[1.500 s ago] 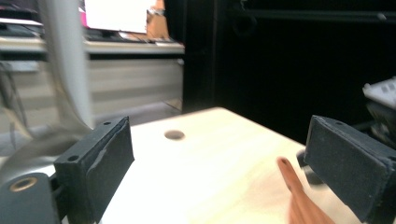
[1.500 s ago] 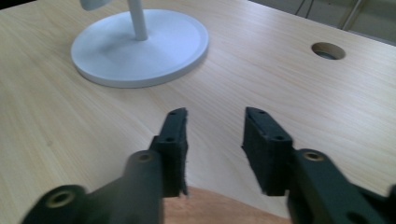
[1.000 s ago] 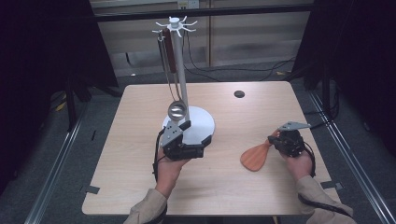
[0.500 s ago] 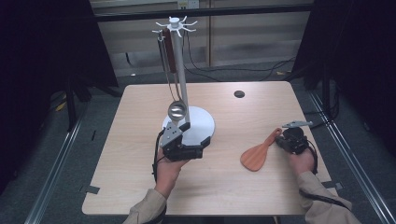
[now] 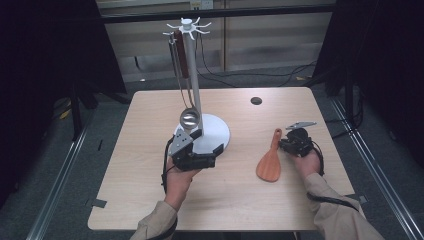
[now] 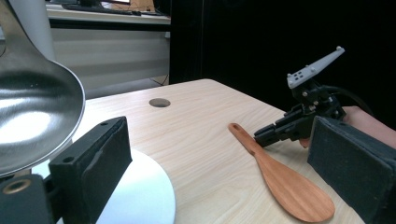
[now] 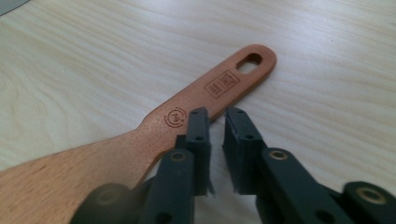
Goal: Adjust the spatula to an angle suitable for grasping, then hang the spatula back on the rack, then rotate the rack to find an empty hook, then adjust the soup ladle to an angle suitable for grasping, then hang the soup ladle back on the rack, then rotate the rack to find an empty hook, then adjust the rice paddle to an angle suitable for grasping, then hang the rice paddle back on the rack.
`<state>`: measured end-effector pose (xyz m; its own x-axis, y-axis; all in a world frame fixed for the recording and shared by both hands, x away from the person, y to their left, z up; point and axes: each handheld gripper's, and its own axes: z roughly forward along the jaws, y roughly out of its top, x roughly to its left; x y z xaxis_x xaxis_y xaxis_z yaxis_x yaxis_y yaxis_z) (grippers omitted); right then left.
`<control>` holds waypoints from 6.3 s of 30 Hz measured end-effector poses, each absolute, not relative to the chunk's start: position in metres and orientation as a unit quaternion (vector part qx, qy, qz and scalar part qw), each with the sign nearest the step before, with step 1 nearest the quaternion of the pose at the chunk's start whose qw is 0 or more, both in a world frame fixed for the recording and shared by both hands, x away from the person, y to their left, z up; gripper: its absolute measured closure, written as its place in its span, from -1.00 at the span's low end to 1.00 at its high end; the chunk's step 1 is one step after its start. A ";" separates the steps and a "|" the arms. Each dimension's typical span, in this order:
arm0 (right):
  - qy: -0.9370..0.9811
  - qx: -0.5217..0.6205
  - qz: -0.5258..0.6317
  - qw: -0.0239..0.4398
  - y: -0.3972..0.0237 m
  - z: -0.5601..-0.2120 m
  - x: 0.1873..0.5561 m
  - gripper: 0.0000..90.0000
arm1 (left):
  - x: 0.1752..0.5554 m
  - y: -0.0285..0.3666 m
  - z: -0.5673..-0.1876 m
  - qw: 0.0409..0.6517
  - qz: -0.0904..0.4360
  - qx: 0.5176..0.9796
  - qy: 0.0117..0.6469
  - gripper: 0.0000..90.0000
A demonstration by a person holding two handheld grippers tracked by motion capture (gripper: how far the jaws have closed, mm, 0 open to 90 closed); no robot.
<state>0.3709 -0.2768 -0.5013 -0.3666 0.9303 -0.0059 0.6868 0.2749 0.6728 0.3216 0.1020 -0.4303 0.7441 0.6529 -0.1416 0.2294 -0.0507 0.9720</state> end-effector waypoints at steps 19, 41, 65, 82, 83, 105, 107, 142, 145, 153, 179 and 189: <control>0.757 0.561 0.274 0.192 -0.231 -0.498 0.388 0.16 | 0.322 0.099 -0.431 0.604 0.176 0.719 0.294 -0.86; 0.817 0.472 0.303 0.133 -0.199 -0.484 0.368 0.15 | 0.318 0.098 -0.430 0.614 0.173 0.711 0.297 -0.86; 0.826 0.449 0.320 0.118 -0.169 -0.473 0.380 0.48 | 0.317 0.098 -0.444 0.596 0.138 0.723 0.322 -0.86; 0.725 0.398 0.538 0.163 -0.180 -0.401 0.320 0.48 | 0.316 0.052 -0.449 0.606 0.045 0.718 0.339 -0.57; 0.723 0.395 0.542 0.164 -0.179 -0.400 0.319 0.48 | 0.317 0.050 -0.450 0.613 0.035 0.718 0.329 -0.46; 0.705 0.367 0.579 0.181 -0.165 -0.385 0.308 0.48 | 0.315 0.044 -0.442 0.622 0.043 0.715 0.317 0.50; 0.705 0.366 0.580 0.181 -0.165 -0.384 0.309 0.48 | 0.315 0.044 -0.443 0.622 0.043 0.715 0.316 0.53; 0.749 0.361 0.526 0.182 -0.187 -0.426 0.308 -0.70 | 0.323 0.092 -0.402 0.642 0.085 0.688 0.327 0.84; 0.756 0.355 0.518 0.185 -0.188 -0.429 0.308 -0.73 | 0.325 0.097 -0.394 0.648 0.089 0.684 0.323 0.84; 0.766 0.351 0.507 0.183 -0.188 -0.436 0.307 -0.80 | 0.332 0.105 -0.369 0.664 0.100 0.672 0.311 0.84; 0.782 0.333 0.496 0.178 -0.182 -0.440 0.304 -0.81 | 0.349 0.108 -0.327 0.681 0.130 0.664 0.279 0.84; 0.791 0.339 0.483 0.163 -0.183 -0.446 0.307 -0.86 | 0.353 0.105 -0.315 0.687 0.135 0.662 0.268 0.83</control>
<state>0.3068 -0.1834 -0.4461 -0.7173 0.6932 0.0697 0.3793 0.3046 0.8737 0.3535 0.1047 -0.3154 0.8193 0.5411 -0.1895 0.1695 0.0872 0.9817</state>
